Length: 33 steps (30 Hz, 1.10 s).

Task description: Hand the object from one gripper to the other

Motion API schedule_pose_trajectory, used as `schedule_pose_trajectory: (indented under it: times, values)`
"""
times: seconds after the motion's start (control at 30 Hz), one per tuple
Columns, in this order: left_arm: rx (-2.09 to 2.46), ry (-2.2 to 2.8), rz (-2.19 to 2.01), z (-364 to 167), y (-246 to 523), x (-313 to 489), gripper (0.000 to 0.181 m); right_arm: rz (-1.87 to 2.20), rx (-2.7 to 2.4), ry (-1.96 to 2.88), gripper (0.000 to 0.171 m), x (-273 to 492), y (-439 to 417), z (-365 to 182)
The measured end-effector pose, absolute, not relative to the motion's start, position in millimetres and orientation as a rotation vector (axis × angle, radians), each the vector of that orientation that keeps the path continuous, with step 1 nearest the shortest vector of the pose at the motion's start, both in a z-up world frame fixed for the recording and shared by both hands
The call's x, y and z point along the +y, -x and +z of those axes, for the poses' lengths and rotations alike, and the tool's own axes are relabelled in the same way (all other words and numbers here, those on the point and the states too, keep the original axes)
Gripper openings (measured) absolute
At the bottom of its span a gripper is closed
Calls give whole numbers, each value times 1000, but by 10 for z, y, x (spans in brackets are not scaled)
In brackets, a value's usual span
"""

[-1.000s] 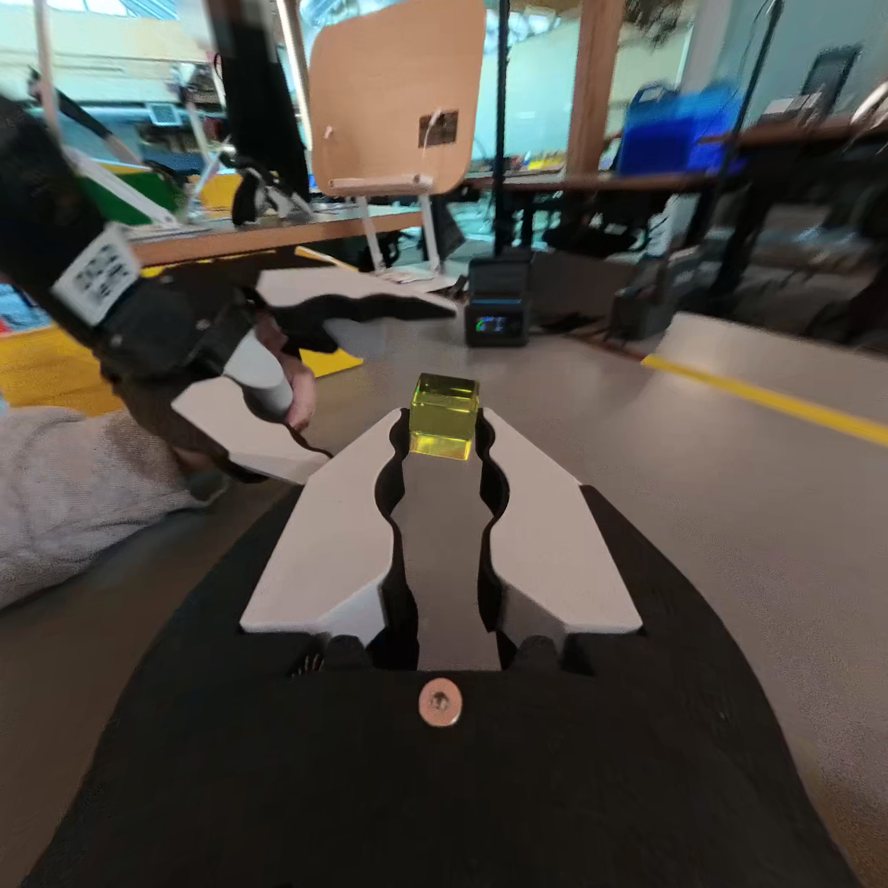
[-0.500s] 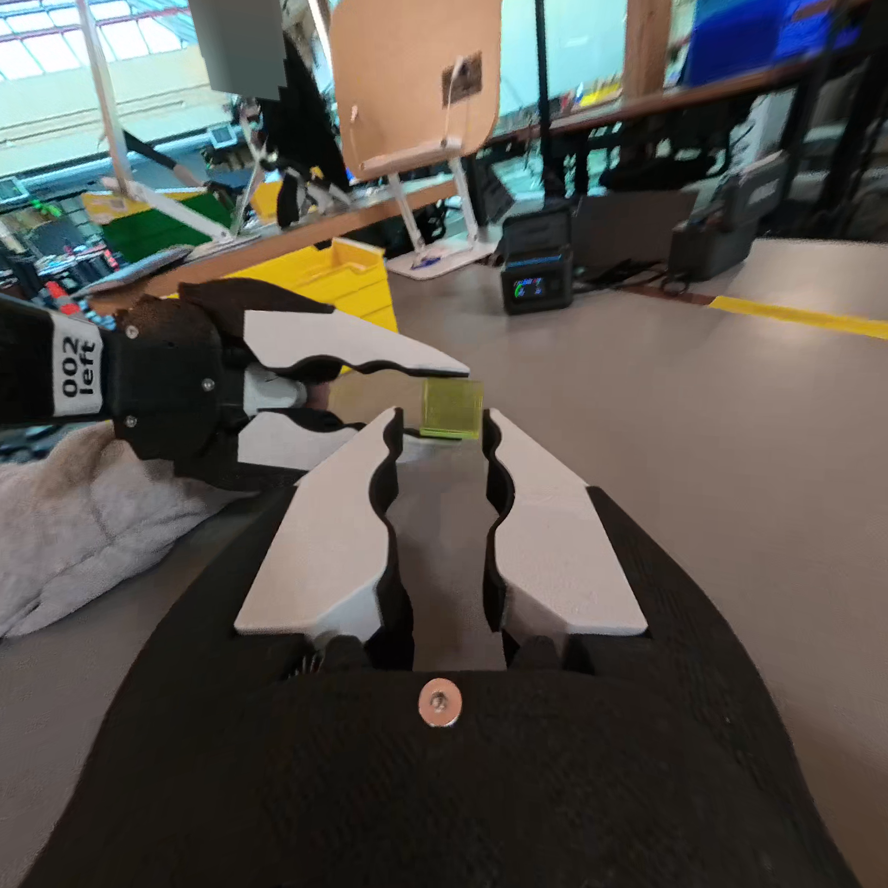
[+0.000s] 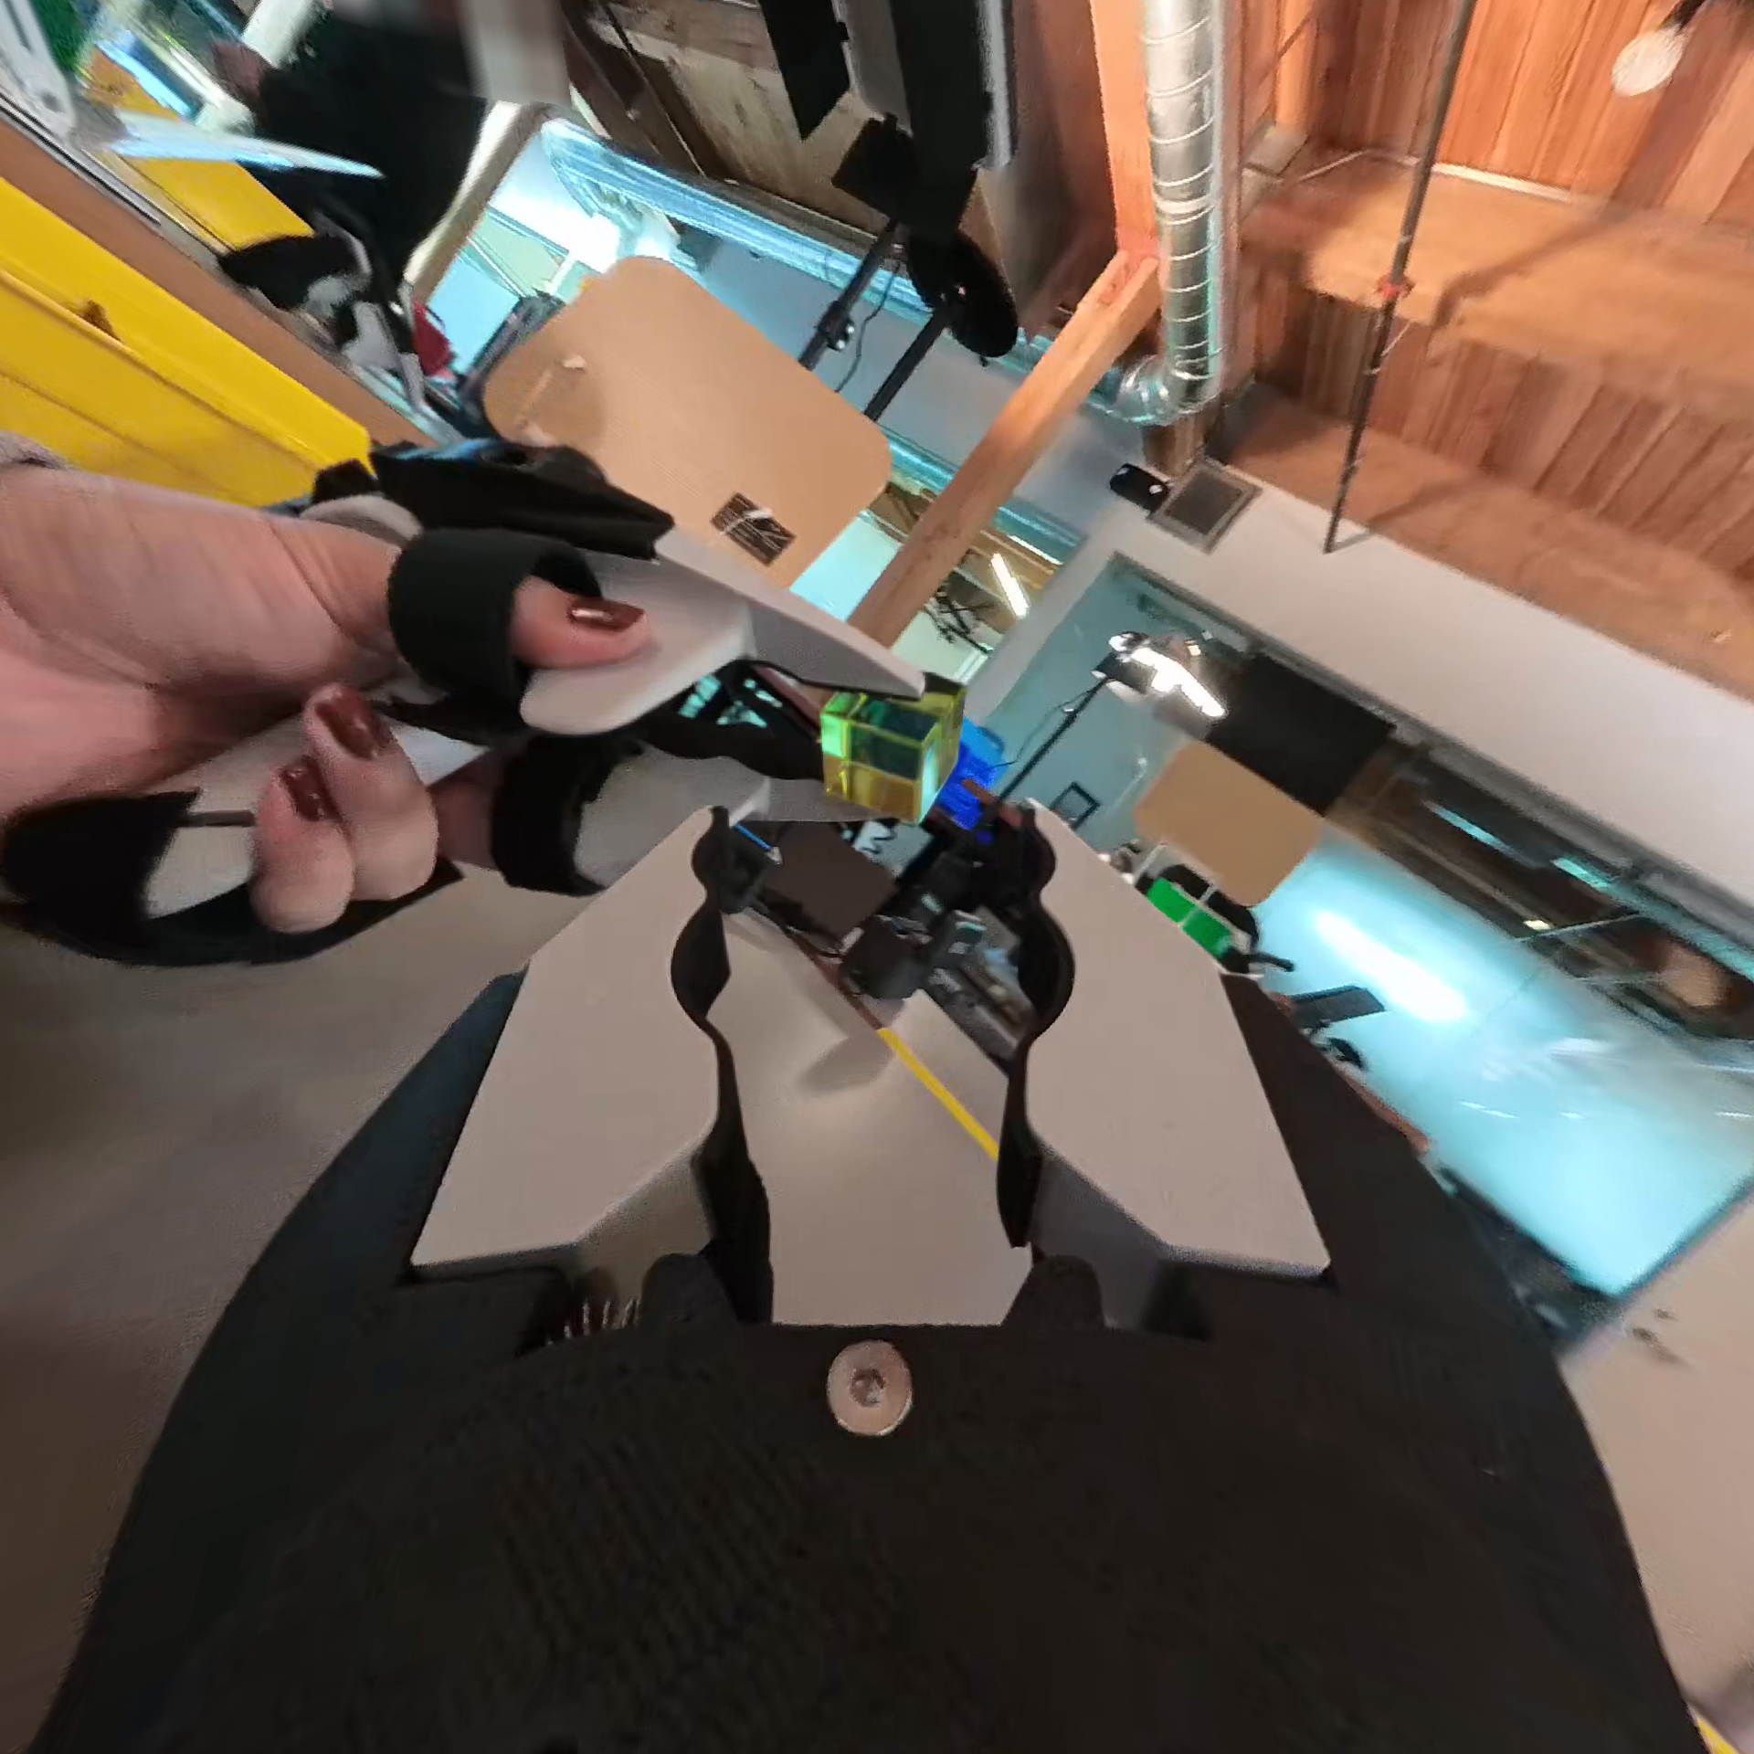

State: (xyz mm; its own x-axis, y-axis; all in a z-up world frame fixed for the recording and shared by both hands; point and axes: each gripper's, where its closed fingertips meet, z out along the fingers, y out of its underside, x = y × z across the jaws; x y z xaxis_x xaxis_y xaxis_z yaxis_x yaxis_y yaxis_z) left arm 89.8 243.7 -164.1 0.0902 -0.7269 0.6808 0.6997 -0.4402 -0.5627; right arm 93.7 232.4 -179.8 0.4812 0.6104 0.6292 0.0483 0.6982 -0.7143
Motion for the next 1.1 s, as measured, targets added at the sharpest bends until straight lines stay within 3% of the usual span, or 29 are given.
schedule_pose_trajectory:
  times: [0.3,0.37,0.57,0.6,0.67,0.73,0.9,1.0,1.1]
  values:
    - [-3,1133,-1881,-1664,-1142,2366,25,253,-979,762,44,2373,-964,-1772]
    - [-1,1152,-1876,-1688,-1135,2377,25,257,-970,773,28,2392,-985,-1752]
    - [80,1278,-1745,-1806,-1111,2420,24,411,-1055,875,26,2438,-949,-1863]
    - [132,1312,-1669,-1834,-1098,2429,28,462,-1064,904,26,2446,-948,-1880]
    - [264,1446,-1351,-1968,-1050,2516,78,587,-1086,998,27,2487,-951,-1947]
    - [477,1576,-863,-2165,-918,2604,108,741,-1104,1112,27,2522,-957,-2038]
    - [982,1369,217,-2220,-766,2517,97,1083,-1186,1348,27,2457,-909,-2295]
    - [1160,1229,521,-2318,-908,2495,90,1226,-1221,1431,27,2370,-877,-2409]
    - [1311,1185,609,-2514,-1037,2483,70,1360,-1236,1496,26,2294,-871,-2484]
